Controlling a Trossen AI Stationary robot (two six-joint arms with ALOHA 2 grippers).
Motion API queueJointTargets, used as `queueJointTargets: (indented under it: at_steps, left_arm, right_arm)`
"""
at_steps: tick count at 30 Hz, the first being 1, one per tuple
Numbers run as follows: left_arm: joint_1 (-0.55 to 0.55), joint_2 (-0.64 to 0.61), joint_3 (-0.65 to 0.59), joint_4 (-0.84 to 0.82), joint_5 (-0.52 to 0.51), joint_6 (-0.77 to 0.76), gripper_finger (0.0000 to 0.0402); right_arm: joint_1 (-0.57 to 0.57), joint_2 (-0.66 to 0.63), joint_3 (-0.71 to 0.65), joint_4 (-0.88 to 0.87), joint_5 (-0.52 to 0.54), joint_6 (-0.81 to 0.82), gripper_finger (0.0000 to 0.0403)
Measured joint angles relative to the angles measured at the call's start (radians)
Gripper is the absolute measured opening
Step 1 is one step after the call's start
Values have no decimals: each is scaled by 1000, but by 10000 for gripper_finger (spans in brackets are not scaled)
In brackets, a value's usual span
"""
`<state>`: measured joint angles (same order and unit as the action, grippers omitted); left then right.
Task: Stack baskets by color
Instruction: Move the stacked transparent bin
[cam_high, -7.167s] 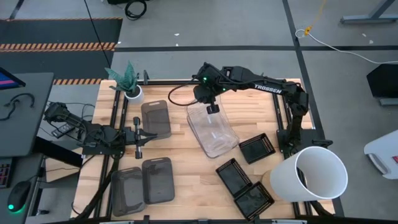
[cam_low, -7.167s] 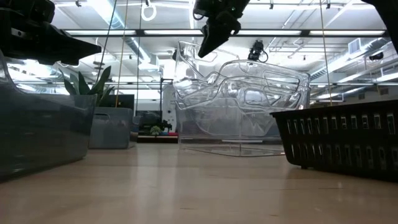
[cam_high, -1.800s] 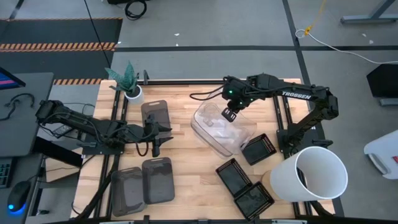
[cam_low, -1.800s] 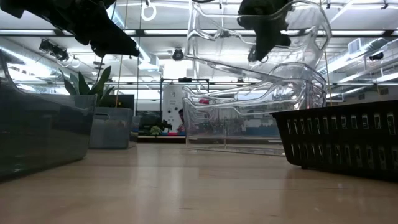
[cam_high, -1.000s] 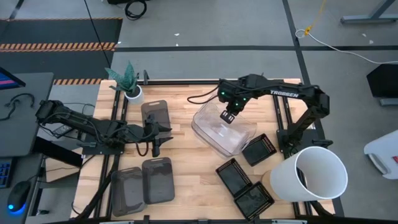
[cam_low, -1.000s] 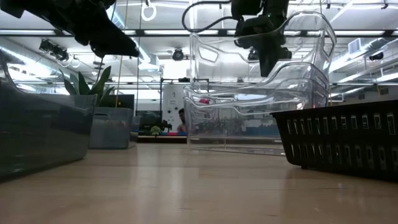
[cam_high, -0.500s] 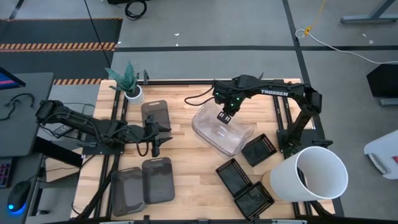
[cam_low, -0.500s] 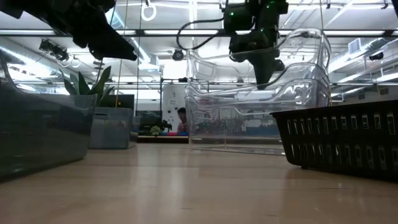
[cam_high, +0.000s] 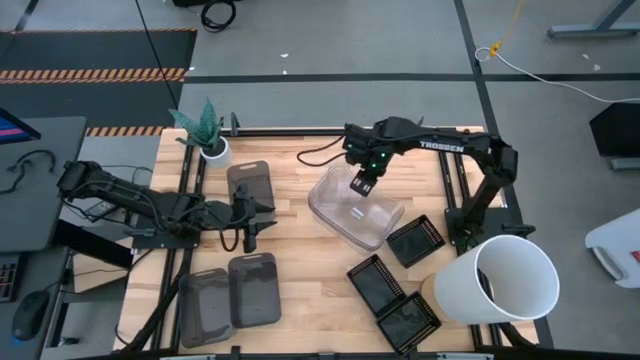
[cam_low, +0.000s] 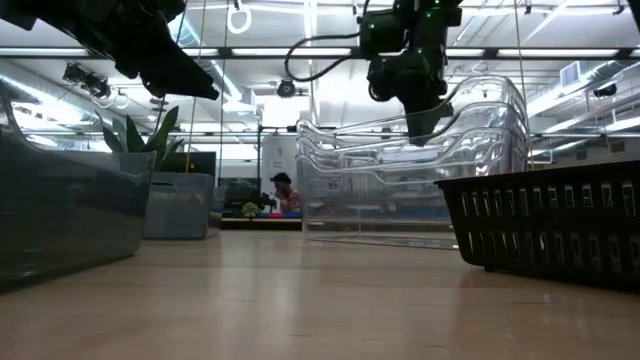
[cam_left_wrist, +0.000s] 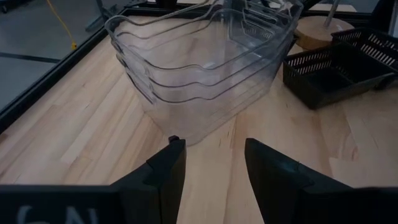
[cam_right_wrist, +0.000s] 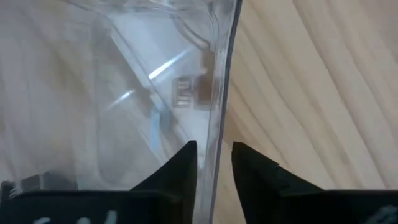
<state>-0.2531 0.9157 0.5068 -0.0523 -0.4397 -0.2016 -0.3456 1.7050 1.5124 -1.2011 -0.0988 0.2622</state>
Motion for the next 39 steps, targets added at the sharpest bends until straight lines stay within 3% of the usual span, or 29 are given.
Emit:
queueJointTargets:
  at_steps: [5,13,19,25,34,39]
  left_arm:
    - [-13,-1,0,-67,23,8,172]
    - [-55,-2,0,-135,25,-81,172]
    - [-52,-2,0,-148,26,-127,172]
    - [-51,-2,0,-138,26,-128,172]
    - [-51,-2,0,-138,26,-122,172]
    - [-51,-2,0,-137,26,-116,172]
  right_arm:
    - [15,-51,-1,37,16,-136,125]
    - [88,-99,-47,63,73,-105,124]
    - [242,-100,-47,83,91,-153,124]
    - [399,-71,-46,238,114,-114,124]
    - [522,-69,-47,252,149,-17,123]
    - [551,-35,-46,309,270,-3,123]
